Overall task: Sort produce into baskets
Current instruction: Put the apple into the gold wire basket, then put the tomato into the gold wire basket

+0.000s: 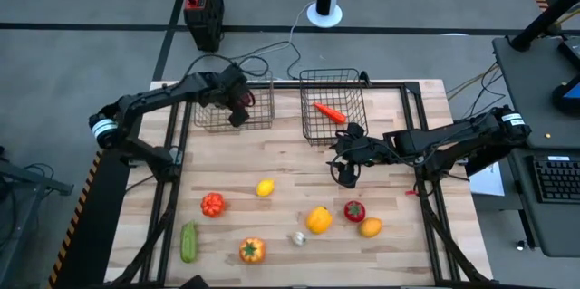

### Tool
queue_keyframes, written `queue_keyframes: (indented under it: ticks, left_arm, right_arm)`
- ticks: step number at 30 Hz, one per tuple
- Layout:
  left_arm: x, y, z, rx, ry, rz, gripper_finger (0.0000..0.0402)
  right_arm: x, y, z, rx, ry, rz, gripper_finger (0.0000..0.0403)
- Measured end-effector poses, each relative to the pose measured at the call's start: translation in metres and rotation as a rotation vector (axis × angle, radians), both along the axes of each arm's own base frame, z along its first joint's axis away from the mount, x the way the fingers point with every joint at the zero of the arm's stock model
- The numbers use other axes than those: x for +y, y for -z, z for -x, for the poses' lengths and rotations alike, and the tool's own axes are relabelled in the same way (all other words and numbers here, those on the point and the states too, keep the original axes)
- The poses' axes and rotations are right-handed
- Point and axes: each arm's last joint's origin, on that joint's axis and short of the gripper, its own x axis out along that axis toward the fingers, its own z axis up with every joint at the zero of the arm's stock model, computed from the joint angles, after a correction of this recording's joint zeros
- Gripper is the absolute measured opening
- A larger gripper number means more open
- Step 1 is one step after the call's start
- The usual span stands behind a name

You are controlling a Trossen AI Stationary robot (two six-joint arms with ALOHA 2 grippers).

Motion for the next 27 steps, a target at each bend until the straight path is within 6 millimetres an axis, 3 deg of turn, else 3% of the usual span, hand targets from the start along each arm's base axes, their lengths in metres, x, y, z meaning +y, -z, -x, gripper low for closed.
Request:
queue_keyframes:
  ticks: [11, 20, 27]
  left_arm:
    - [0.0040, 0.0074, -0.0036, 0.035, 0.035, -0.001, 0.0347]
    - [0.0046, 0.0065, -0.0053, 0.007, 0.062, 0.004, 0.0396]
    - [0.0044, 0.0058, -0.0049, 0.003, 0.048, 0.003, 0.0386]
  right_arm:
    - [0.0000, 0.0000, 0.0000, 0.000, 0.000, 0.000, 0.0224]
    - [0.0000, 0.0000, 0.0000, -0.001, 0.005, -0.006, 0.0224]
    - [0.0000, 0.0000, 0.0000, -0.002, 0.007, -0.009, 0.0224]
